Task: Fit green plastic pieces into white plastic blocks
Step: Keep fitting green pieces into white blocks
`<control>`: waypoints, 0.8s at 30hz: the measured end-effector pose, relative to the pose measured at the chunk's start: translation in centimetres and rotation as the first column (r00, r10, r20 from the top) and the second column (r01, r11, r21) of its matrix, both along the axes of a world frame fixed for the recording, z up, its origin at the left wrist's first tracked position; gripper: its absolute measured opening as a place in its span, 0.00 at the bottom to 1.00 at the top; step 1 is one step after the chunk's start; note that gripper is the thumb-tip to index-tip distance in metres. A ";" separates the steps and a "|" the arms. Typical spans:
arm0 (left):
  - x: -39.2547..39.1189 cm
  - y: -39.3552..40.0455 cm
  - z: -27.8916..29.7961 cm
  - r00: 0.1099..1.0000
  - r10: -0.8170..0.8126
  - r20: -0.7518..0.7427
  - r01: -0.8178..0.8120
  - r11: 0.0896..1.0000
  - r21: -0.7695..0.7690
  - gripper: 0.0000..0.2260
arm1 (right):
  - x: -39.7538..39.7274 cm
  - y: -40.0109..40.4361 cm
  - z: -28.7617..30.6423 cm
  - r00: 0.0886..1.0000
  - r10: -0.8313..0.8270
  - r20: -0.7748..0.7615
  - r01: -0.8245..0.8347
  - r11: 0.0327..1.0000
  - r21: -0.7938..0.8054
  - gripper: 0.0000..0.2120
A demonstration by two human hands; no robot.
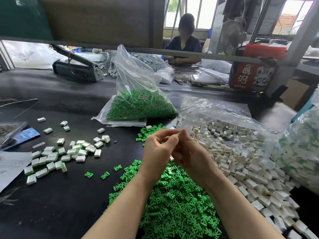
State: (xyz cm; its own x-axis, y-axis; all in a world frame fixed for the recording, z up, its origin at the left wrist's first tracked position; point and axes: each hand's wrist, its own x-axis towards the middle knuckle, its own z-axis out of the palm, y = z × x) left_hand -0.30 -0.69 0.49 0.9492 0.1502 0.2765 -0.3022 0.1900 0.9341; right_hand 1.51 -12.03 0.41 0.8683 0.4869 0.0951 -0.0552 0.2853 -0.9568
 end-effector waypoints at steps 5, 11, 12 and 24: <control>0.0 0.2 0.2 1.000 0.013 0.003 -0.013 0.999 -0.041 0.05 | -0.1 0.0 0.3 0.998 -0.036 0.048 0.040 0.997 -0.066 0.45; 0.0 0.0 0.3 1.000 0.021 0.016 -0.020 0.998 -0.056 0.06 | 0.3 -0.3 -0.2 0.995 -0.046 0.094 0.051 0.997 -0.054 0.29; 0.0 0.0 0.4 1.000 0.020 0.014 -0.019 0.998 -0.065 0.06 | 0.3 -0.3 -0.1 0.994 -0.041 0.102 0.047 0.997 -0.058 0.28; 0.3 0.1 0.2 0.999 0.005 -0.039 -0.009 0.995 -0.104 0.07 | 0.4 -0.9 -0.1 0.991 -0.041 0.131 0.057 0.991 -0.123 0.24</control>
